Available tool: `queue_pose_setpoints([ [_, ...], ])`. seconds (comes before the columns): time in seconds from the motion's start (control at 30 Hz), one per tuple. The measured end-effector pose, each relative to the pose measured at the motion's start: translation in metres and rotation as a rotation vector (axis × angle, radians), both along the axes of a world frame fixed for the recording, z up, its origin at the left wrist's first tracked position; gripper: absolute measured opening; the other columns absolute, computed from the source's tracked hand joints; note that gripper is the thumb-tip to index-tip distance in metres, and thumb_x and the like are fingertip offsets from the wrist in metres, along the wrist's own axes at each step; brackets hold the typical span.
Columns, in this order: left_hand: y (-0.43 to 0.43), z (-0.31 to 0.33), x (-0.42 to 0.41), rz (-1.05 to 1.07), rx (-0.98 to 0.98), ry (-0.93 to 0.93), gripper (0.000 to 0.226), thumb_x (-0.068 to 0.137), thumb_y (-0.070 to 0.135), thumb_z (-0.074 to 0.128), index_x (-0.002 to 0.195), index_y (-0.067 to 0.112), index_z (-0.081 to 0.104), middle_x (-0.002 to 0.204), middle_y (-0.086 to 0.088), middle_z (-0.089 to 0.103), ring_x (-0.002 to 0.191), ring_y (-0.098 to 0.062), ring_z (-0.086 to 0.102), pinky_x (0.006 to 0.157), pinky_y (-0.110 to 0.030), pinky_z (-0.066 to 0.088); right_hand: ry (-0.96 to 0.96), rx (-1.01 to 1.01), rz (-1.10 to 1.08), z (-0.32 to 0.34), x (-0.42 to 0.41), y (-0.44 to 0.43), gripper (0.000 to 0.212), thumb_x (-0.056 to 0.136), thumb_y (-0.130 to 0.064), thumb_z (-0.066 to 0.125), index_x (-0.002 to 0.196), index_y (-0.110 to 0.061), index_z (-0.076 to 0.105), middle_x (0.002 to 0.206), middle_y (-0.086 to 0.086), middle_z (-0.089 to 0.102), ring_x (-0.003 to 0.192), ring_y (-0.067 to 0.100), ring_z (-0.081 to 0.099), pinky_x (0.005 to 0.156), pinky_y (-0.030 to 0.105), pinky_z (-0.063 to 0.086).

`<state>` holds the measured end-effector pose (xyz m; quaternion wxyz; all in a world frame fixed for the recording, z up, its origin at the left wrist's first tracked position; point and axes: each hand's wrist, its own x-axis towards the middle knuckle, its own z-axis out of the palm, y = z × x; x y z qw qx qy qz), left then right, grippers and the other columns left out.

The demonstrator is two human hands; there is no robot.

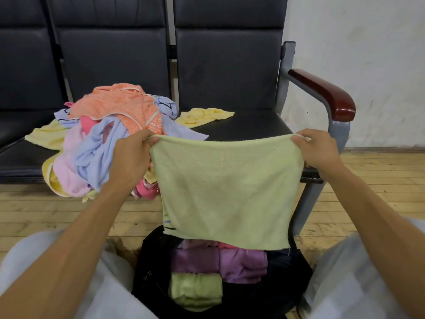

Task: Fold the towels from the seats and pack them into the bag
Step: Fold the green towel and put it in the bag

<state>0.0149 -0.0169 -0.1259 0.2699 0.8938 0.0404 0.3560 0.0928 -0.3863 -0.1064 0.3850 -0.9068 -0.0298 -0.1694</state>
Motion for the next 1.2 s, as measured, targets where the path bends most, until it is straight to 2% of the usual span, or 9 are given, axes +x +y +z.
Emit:
queue_pose_setpoints([
  [0.17,0.001,0.003,-0.002,0.005,-0.055,0.018,0.021,0.100,0.020,0.048,0.098,0.010,0.067,0.058,-0.007,0.060,0.059,-0.028,0.061,0.065,-0.041,0.051,-0.026,0.164,-0.006,0.001,-0.001,0.002,0.019,0.097,-0.024,0.059,0.108,-0.016,0.072,0.104,-0.003,0.064,0.093,0.014,0.056,0.087,0.034,0.051],
  [0.33,-0.001,0.008,-0.001,-0.018,-0.199,0.047,0.018,0.097,0.016,0.055,0.096,0.003,0.067,0.076,-0.018,0.068,0.069,-0.034,0.065,0.074,-0.047,0.053,-0.045,0.207,-0.031,0.001,-0.003,0.003,0.008,0.091,-0.023,0.068,0.098,-0.026,0.069,0.104,-0.002,0.064,0.099,0.019,0.060,0.088,0.042,0.056],
  [0.47,-0.002,0.008,0.000,-0.024,-0.297,0.046,0.017,0.095,0.016,0.059,0.103,0.005,0.069,0.088,-0.014,0.071,0.076,-0.027,0.068,0.083,-0.048,0.054,-0.063,0.126,-0.080,0.003,-0.005,0.002,0.019,0.087,-0.022,0.073,0.105,-0.018,0.072,0.103,0.000,0.066,0.089,0.014,0.061,0.078,0.024,0.052],
  [0.6,-0.005,0.009,0.000,-0.024,-0.379,0.009,0.020,0.093,0.016,0.063,0.107,0.005,0.070,0.091,-0.013,0.071,0.078,-0.025,0.068,0.085,-0.046,0.055,-0.057,0.091,-0.107,0.003,-0.006,0.003,0.027,0.083,-0.020,0.076,0.108,-0.015,0.072,0.103,-0.001,0.067,0.086,0.012,0.062,0.088,0.028,0.053],
  [0.7,-0.005,0.008,0.001,-0.013,-0.363,-0.008,0.020,0.091,0.018,0.064,0.107,0.008,0.072,0.089,-0.010,0.071,0.081,-0.028,0.068,0.085,-0.048,0.055,-0.069,0.108,-0.098,0.001,-0.004,0.004,0.032,0.084,-0.020,0.076,0.115,-0.015,0.070,0.103,-0.006,0.064,0.087,0.009,0.061,0.082,0.021,0.049],
  [0.9,-0.002,0.005,0.005,-0.029,-0.541,-0.025,0.020,0.092,0.016,0.063,0.109,0.006,0.068,0.092,-0.019,0.070,0.078,-0.026,0.064,0.076,-0.043,0.057,0.116,0.678,-0.048,-0.006,0.008,0.006,0.015,0.090,-0.010,0.067,0.097,-0.021,0.074,0.110,0.003,0.069,0.109,0.023,0.062,0.081,0.026,0.054],
  [1.0,-0.003,0.004,0.007,-0.028,-0.568,-0.028,0.023,0.092,0.016,0.063,0.111,0.004,0.068,0.093,-0.016,0.069,0.080,-0.020,0.060,0.078,-0.045,0.053,0.295,0.974,0.059,-0.004,0.010,0.004,0.034,0.094,0.006,0.050,0.116,-0.012,0.068,0.119,0.008,0.063,0.103,0.021,0.063,0.068,0.024,0.056],
  [1.1,-0.004,0.004,0.007,-0.012,-0.549,-0.027,0.022,0.092,0.016,0.064,0.111,0.005,0.068,0.091,-0.013,0.069,0.080,-0.020,0.060,0.081,-0.046,0.053,0.282,0.909,0.065,-0.005,0.012,0.004,0.041,0.093,0.009,0.049,0.124,-0.013,0.065,0.126,0.006,0.060,0.107,0.022,0.061,0.073,0.026,0.056],
  [1.2,-0.005,0.005,0.006,0.015,-0.480,-0.037,0.023,0.091,0.017,0.064,0.110,0.006,0.070,0.093,-0.011,0.069,0.083,-0.019,0.061,0.083,-0.042,0.053,0.147,0.699,-0.077,-0.007,0.013,0.003,0.031,0.090,-0.002,0.064,0.115,-0.019,0.071,0.124,0.003,0.065,0.111,0.021,0.060,0.093,0.036,0.055],
])
